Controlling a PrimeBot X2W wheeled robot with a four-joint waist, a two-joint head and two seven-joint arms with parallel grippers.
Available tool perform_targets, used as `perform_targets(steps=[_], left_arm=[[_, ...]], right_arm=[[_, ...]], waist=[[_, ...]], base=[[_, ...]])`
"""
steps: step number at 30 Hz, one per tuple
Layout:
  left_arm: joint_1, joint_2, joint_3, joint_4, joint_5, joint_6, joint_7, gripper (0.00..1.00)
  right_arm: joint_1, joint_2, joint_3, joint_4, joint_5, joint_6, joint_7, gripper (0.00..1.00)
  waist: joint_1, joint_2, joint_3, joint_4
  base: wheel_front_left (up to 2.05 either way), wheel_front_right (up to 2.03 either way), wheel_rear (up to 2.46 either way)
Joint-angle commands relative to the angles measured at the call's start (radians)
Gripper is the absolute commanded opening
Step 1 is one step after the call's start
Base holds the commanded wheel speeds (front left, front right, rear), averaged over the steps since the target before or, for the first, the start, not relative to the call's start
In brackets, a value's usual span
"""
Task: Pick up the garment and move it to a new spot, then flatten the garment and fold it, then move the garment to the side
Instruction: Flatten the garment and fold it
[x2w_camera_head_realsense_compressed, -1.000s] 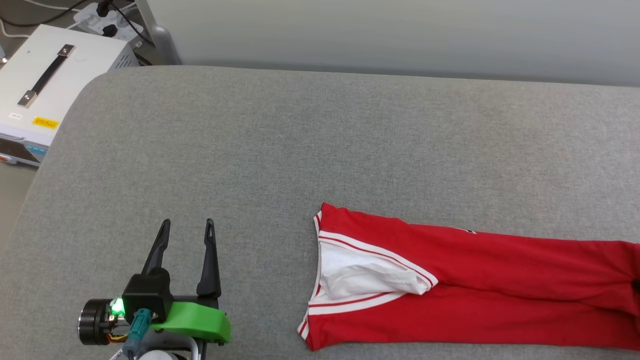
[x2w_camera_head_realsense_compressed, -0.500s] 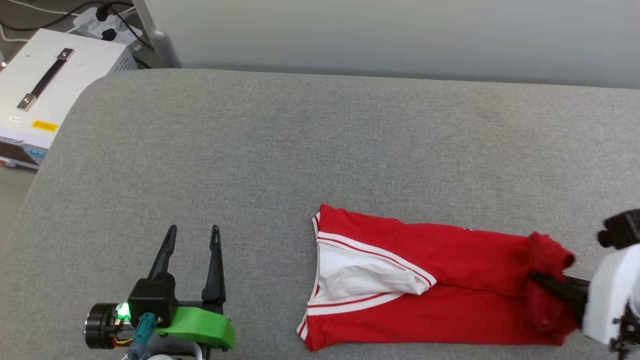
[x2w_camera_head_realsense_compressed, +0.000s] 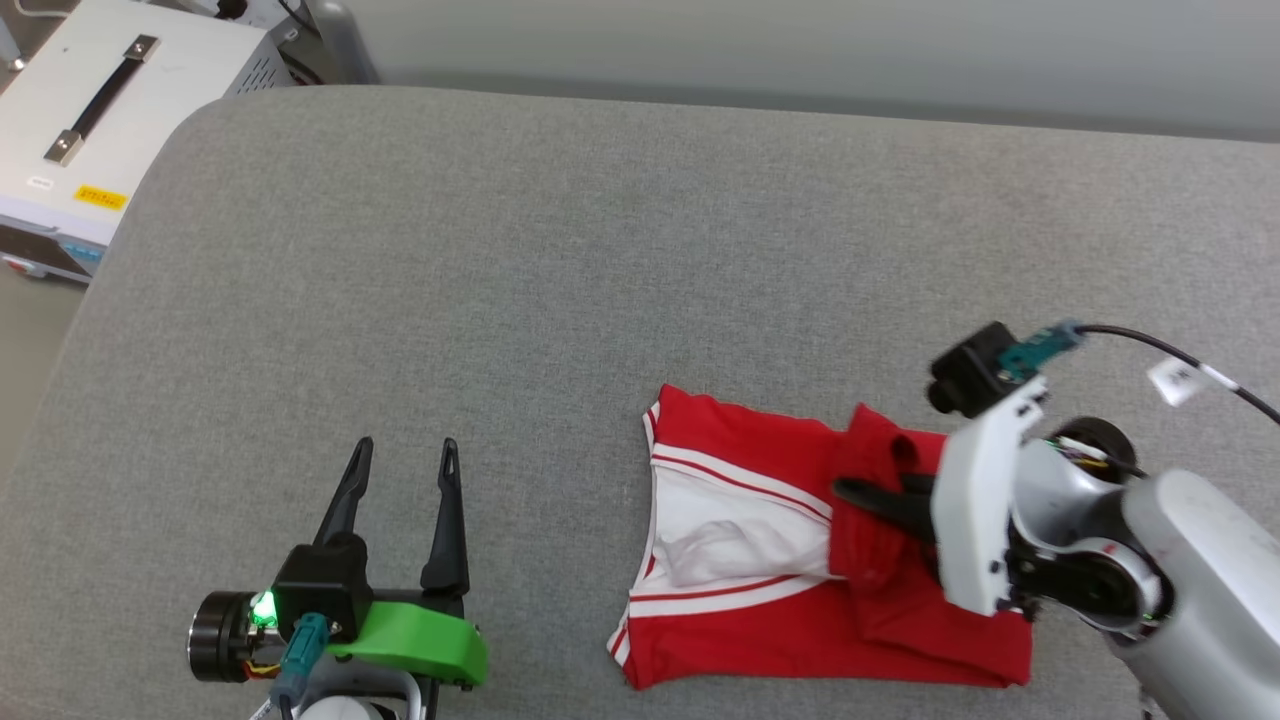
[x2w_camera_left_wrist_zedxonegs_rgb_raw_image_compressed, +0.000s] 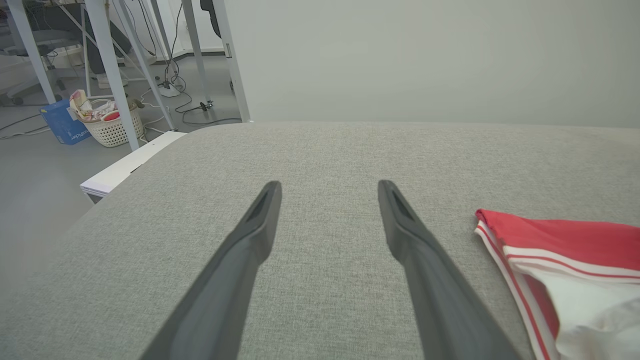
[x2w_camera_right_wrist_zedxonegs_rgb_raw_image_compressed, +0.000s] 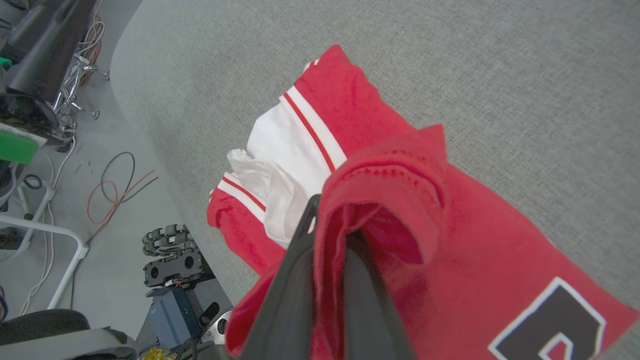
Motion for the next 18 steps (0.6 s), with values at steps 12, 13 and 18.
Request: perform_targets(steps=[12, 13, 18], left_arm=[[-0.058, -0.017, -0.004, 0.008, 0.011, -0.009, -0.006, 1.0], [-0.06, -0.017, -0.005, 0.01, 0.011, -0.009, -0.006, 1.0], [-0.064, -0.019, -0.005, 0.014, 0.009, -0.007, -0.006, 1.0]], right_arm=[[-0.2, 0.143, 0.249, 0.239, -0.044, -0.001, -0.115, 0.0], [-0.204, 0.146, 0.272, 0.271, -0.057, -0.001, -0.129, 0.0], [-0.198, 0.155, 0.343, 0.394, -0.063, -0.001, -0.188, 0.0]], waist=[[0.0, 0.0, 0.052, 0.025], [0.0, 0.0, 0.055, 0.027], [0.0, 0.0, 0.058, 0.03]], base=[[0.0, 0.0, 0.0], [0.0, 0.0, 0.0], [0.0, 0.0, 0.0]])
